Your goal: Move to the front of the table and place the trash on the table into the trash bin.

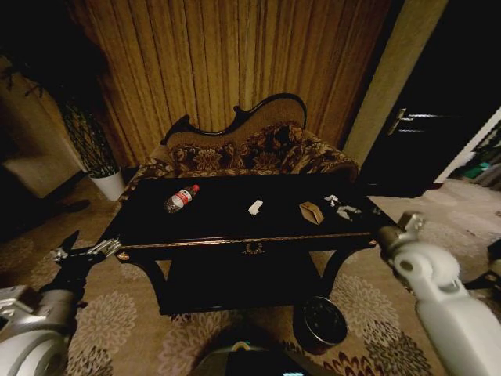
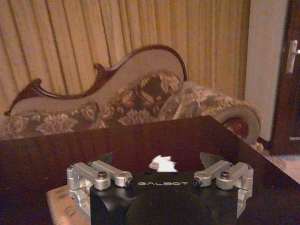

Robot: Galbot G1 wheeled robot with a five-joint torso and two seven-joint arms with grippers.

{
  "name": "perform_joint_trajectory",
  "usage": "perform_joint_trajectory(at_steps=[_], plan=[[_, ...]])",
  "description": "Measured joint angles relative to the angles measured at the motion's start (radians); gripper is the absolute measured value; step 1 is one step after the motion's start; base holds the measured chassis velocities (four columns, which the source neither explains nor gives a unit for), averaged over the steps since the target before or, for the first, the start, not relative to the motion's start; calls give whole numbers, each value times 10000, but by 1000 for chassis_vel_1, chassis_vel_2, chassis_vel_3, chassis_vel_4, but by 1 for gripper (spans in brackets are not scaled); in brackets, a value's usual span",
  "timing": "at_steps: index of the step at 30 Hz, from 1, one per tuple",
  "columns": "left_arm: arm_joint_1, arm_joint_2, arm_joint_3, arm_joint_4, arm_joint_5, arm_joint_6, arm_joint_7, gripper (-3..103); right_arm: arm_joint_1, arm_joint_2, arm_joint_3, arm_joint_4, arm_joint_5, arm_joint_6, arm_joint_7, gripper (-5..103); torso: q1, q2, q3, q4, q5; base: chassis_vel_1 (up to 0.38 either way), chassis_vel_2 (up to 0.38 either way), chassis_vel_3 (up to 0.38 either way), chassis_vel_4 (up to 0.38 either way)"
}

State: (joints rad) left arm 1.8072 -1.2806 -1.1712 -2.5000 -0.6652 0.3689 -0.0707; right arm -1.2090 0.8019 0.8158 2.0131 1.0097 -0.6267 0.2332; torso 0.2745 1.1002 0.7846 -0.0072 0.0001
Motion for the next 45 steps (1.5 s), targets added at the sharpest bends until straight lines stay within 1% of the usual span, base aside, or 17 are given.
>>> perform_joint_trajectory(at_steps=[2,5,8,11,12,13,14,15,17,18,20,29,33,41,42,44,45], plan=[[-14,-35,-1,0,0,23,-3,100,713,-477,-372,-614,422,-412,147,100,0,-1,0,0,0,0,0,0,0],[-21,-38,-1,-1,1,29,-4,100,958,-601,-521,-798,524,-553,188,100,0,0,-1,-2,0,0,0,0,0],[-34,-38,-25,0,4,151,-34,100,1938,-892,-1234,-1283,977,-912,675,100,0,0,0,-3,0,0,0,0,0],[-35,-38,-29,0,4,188,-41,100,2149,-913,-1410,-1363,1034,-935,809,100,0,0,-1,-2,-1,0,0,0,0],[-43,-41,-29,0,4,246,-51,100,2544,-925,-1791,-1528,1132,-953,1063,100,0,-1,0,0,-2,0,0,0,0],[-50,-48,-26,0,4,265,-54,100,2728,-920,-1978,-1610,1174,-956,1173,100,0,-1,0,0,-2,0,0,0,0],[-63,-68,-7,0,4,303,-57,100,3042,-882,-2388,-1776,1217,-956,1302,100,0,0,-1,0,-3,0,0,0,0],[-63,-68,-7,0,4,303,-57,100,3042,-882,-2388,-1776,1217,-956,1302,100,0,0,-1,0,-3,0,0,0,0],[-65,-99,16,-1,4,338,-59,100,3321,-787,-2910,-1968,1209,-956,1345,100,0,-1,-1,0,-1,0,0,0,0],[-65,-99,16,-1,4,338,-59,100,3321,-787,-2910,-1968,1209,-956,1345,100,0,-1,-1,0,-1,0,0,0,0],[-64,-127,45,0,4,369,-60,100,3431,-645,-3277,-2077,973,-956,1345,100,0,-1,-1,0,-1,0,0,0,0],[-150,-113,94,0,0,517,-60,100,3417,-247,-3557,-2324,453,-928,1325,100,0,0,-1,-2,-1,0,0,0,0],[-151,-125,99,0,0,518,-59,100,3416,-169,-3658,-2421,143,-921,1317,100,0,-1,-1,-2,-1,0,0,0,0],[-133,-201,62,0,-8,508,-63,100,3547,-129,-3879,-2566,-111,-911,1312,100,0,0,-1,-1,-1,0,0,0,0],[-124,-216,33,0,-11,503,-65,100,3570,-129,-3913,-2593,-142,-908,1313,98,0,0,-1,-1,-1,0,0,0,0],[-116,-223,18,0,-11,502,-70,100,3578,-125,-3921,-2614,-163,-906,1313,98,0,0,-1,0,-1,0,0,0,0],[-110,-229,9,0,-12,502,-73,100,3578,-119,-3921,-2623,-174,-905,1313,93,0,0,-2,-1,-1,0,0,0,0]])
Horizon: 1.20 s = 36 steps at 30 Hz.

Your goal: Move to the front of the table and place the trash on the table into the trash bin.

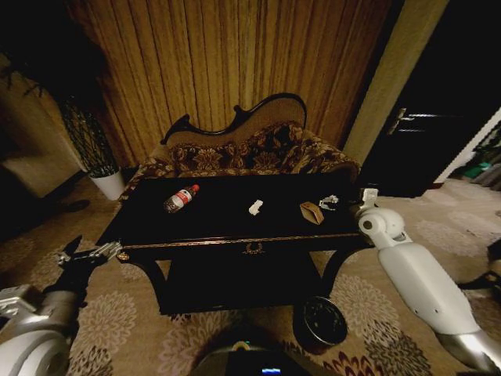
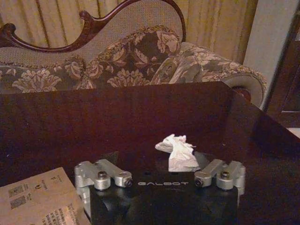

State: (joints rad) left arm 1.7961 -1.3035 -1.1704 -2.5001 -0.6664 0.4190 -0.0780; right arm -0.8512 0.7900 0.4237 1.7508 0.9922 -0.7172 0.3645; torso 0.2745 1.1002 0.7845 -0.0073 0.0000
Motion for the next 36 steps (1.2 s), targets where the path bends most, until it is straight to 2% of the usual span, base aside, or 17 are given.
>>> perform_joint_trajectory(at_steps=[4,6,8,9,12,13,15,18,20,21,24,36], plan=[[11,-16,-16,0,-1,-9,-6,100,-82,90,74,-15,-67,11,-7,72,0,0,0,0,1,0,0,0,0],[10,-10,-16,0,-1,-11,-6,100,-107,106,108,-15,-81,12,-11,72,0,1,0,-1,1,0,0,0,0],[3,27,-16,0,-1,-19,-6,100,-156,118,174,-15,-104,15,-31,61,-1,0,0,0,1,0,0,0,0],[3,27,-16,0,-1,-19,-6,100,-156,118,174,-15,-104,15,-31,61,-1,0,0,0,1,0,0,0,0],[-35,77,-4,0,-1,-25,-6,100,-177,118,223,-15,-112,19,-59,44,0,0,0,-1,0,0,0,0,0],[-35,77,-4,0,-1,-25,-6,100,-177,118,223,-15,-112,19,-59,44,0,0,0,-1,0,0,0,0,0],[-40,78,7,0,0,-27,-6,100,-173,114,230,-15,-113,21,-71,33,0,0,0,-1,0,0,0,0,0],[-39,76,9,0,0,-33,-4,100,-170,110,230,-16,-113,23,-83,28,0,0,0,0,0,0,0,0,0],[-31,76,0,0,0,-35,1,100,-168,112,230,-20,-114,26,-99,17,-1,0,0,0,0,0,0,0,0],[-31,76,0,0,0,-35,1,100,-168,112,230,-20,-114,26,-99,17,-1,0,0,0,0,0,0,0,0],[-27,90,-11,0,-1,-39,3,100,-171,118,226,-20,-116,28,-116,3,-1,0,0,0,1,0,0,0,0],[-28,148,-19,0,-9,-47,12,100,-319,101,435,-23,-187,47,-408,0,-1,0,0,0,1,0,0,0,0]])
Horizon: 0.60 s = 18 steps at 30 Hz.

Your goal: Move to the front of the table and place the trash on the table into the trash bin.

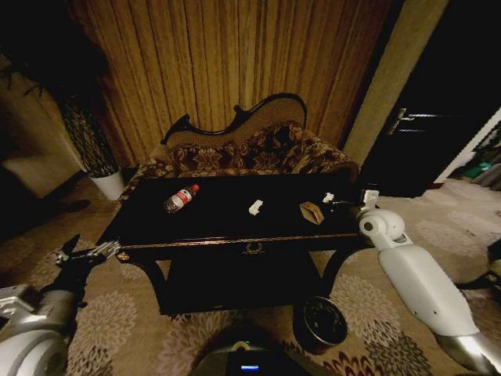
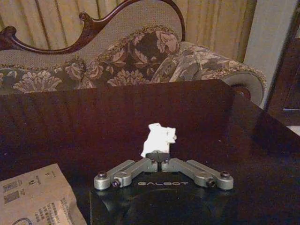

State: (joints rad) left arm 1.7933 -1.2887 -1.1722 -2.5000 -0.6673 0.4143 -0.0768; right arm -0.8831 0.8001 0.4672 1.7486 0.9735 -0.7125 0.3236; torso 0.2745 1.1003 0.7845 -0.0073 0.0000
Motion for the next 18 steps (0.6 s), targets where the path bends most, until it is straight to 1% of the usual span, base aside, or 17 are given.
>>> perform_joint_trajectory(at_steps=[5,9,18], plan=[[65,-86,77,0,5,-2,26,100,-107,-52,199,69,44,230,-90,0,0,0,0,0,0,0,0,0,0],[35,-70,170,0,34,-5,36,100,-308,-198,518,151,76,481,-433,0,0,0,0,0,0,0,0,0,0],[-60,3,357,0,88,-6,32,100,-484,-276,784,196,59,551,-705,0,-1,0,-1,0,0,0,0,0,0]])
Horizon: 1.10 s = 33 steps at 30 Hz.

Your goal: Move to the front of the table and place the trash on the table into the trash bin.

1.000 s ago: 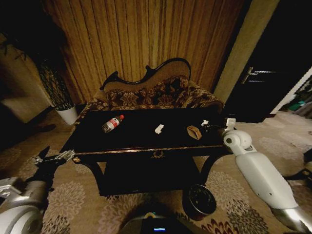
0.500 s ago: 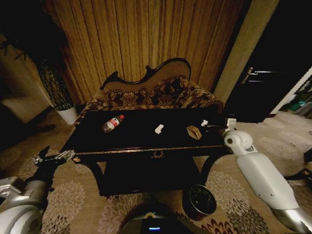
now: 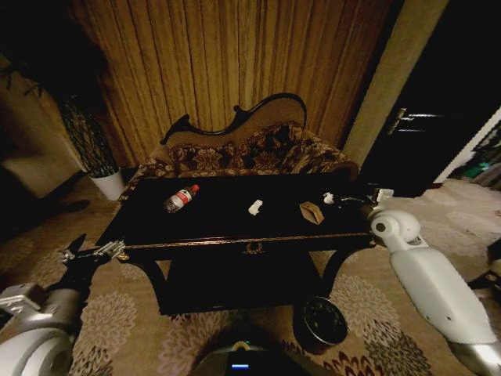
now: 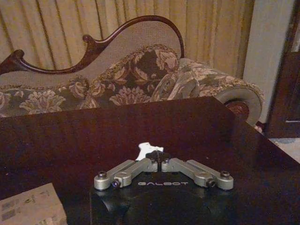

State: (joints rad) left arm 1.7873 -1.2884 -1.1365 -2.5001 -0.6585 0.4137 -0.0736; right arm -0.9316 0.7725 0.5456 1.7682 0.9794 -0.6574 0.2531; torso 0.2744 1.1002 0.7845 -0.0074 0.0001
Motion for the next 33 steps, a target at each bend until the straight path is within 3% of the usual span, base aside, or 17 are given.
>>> perform_joint_trajectory(at_steps=[3,5,6,8,10,13,16,26,30,33], plan=[[5,-21,15,0,9,0,0,100,12,11,-58,-4,-97,29,-114,0,0,0,0,0,-1,0,0,0,0],[23,-36,6,0,11,1,-2,100,144,69,-209,-79,-168,39,-171,16,0,0,0,0,-1,0,0,0,0],[23,-36,6,0,11,1,-2,100,144,69,-209,-79,-168,39,-171,16,0,0,0,0,-1,0,0,0,0],[53,-55,-47,0,11,1,-2,100,280,115,-379,-136,-174,38,-176,27,0,0,0,2,0,0,0,0,0],[62,-61,-59,0,11,0,-2,100,318,128,-429,-146,-174,34,-176,27,1,0,1,2,0,0,0,0,0],[72,-96,-34,0,20,0,-3,100,491,214,-554,-207,-162,-146,-176,43,0,0,0,2,0,0,0,0,0],[73,-114,-5,0,28,0,-5,100,524,235,-587,-247,-161,-180,-176,48,0,0,0,2,-1,0,0,0,0],[71,-118,107,0,30,7,-22,100,781,395,-783,-697,-203,-203,-157,91,0,0,1,0,-1,0,0,0,0],[63,-116,164,0,25,12,-33,100,904,447,-884,-837,-205,-203,-141,100,0,0,1,0,0,0,0,0,0],[54,-110,169,0,25,12,-38,100,939,464,-914,-870,-214,-203,-134,100,0,0,0,0,-1,0,0,0,0]])
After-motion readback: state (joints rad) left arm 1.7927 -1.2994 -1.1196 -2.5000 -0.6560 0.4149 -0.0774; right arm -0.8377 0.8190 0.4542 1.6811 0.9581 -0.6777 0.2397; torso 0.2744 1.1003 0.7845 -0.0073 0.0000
